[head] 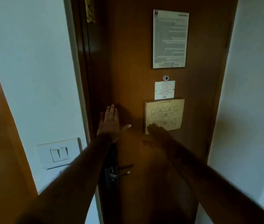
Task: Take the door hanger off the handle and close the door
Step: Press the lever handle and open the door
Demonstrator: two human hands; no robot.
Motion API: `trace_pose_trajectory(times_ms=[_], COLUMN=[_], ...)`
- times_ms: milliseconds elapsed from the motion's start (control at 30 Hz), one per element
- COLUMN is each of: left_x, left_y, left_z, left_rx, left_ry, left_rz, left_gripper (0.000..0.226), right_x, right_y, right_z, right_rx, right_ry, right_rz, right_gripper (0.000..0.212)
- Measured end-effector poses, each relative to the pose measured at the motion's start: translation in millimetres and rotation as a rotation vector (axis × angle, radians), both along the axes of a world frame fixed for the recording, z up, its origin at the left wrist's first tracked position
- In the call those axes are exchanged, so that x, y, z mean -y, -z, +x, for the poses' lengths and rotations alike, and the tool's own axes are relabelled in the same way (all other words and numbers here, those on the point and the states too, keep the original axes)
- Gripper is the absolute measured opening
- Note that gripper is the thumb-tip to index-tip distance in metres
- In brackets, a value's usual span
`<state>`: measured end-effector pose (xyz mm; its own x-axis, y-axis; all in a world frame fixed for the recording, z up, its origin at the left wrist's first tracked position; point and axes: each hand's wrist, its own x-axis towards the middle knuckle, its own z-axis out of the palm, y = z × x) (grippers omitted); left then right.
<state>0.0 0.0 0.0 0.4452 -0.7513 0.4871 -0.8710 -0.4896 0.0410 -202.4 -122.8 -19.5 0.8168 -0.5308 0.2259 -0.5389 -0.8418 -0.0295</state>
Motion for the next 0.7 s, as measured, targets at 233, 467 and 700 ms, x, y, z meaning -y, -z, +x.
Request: trace_pose_trajectory(times_ms=[233, 467, 700], left_x=[39, 86, 108], left_y=[60, 101, 122], left_z=[42, 89, 116], left_rx=[0.094, 0.465, 0.647], left_ry=[-0.098, -0.197, -0.272], left_rz=[-0.164, -0.373, -0.529], left_gripper=[0.109, 0.101, 0.102], right_x=[17, 25, 31], right_y=[100, 184, 263], right_z=[48, 119, 155], right_rx=[0.01, -0.06, -0.083], right_ry=[-0.104, -0.308, -0.375], right_rz=[0.34, 0.334, 0.26], right_gripper=[0.097, 0.089, 0.072])
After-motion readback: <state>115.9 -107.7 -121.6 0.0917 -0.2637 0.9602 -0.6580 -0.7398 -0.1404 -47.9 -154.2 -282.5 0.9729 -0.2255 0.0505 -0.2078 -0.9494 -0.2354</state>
